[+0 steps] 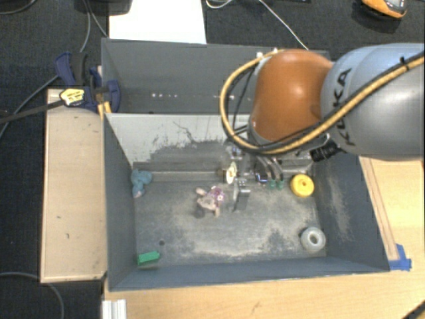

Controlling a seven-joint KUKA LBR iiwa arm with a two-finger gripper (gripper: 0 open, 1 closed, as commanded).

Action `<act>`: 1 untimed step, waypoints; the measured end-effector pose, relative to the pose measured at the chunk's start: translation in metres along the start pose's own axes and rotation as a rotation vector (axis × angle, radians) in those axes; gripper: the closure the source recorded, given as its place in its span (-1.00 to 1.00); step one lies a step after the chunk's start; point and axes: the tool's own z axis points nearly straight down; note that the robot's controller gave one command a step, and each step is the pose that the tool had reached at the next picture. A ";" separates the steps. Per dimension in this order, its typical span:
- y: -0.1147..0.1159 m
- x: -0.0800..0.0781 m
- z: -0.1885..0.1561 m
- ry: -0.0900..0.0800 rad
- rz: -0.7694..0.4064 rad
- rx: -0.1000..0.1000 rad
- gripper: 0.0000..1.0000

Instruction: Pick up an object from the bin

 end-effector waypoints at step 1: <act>-0.001 -0.002 -0.005 -0.009 0.004 -0.001 -1.00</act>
Offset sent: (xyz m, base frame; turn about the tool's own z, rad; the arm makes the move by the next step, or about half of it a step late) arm 0.0291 0.0084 -0.1297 -0.5340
